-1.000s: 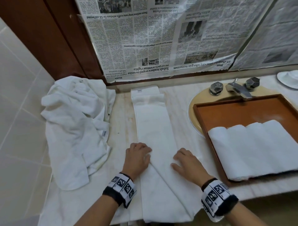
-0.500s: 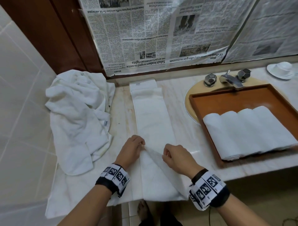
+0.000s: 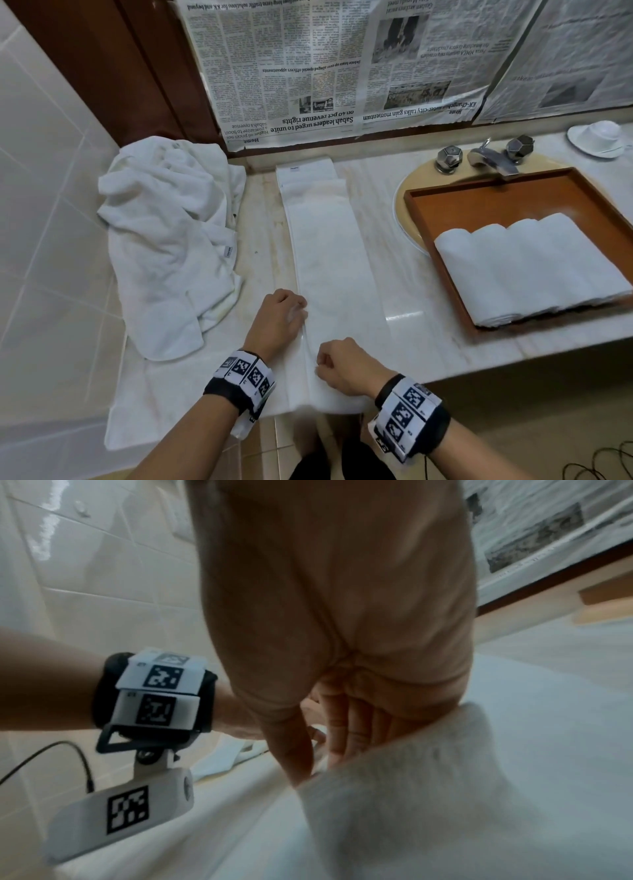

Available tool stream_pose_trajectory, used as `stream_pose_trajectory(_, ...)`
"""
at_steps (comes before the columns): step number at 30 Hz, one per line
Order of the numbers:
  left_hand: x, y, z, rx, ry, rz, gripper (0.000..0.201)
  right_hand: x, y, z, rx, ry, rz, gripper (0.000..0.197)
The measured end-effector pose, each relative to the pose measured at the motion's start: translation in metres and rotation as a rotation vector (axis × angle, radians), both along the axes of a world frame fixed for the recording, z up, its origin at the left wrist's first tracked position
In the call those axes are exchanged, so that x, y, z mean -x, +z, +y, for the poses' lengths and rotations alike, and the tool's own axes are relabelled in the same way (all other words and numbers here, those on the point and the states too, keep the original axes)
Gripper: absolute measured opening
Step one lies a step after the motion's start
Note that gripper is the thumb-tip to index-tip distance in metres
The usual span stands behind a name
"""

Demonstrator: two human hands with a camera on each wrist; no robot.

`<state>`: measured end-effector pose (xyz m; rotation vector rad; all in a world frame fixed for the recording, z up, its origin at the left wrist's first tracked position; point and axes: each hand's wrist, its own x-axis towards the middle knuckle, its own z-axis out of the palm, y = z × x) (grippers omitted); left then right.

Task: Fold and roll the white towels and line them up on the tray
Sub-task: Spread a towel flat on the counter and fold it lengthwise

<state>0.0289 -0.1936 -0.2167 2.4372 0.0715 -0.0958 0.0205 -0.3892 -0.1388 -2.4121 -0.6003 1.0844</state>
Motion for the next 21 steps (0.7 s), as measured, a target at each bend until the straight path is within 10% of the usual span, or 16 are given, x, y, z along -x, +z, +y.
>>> stream_pose_trajectory(21,0.024,0.016,-0.015,-0.176,0.026,0.176,0.082,-0.05,0.002,-0.03,-0.118,-0.029,0.13,0.02)
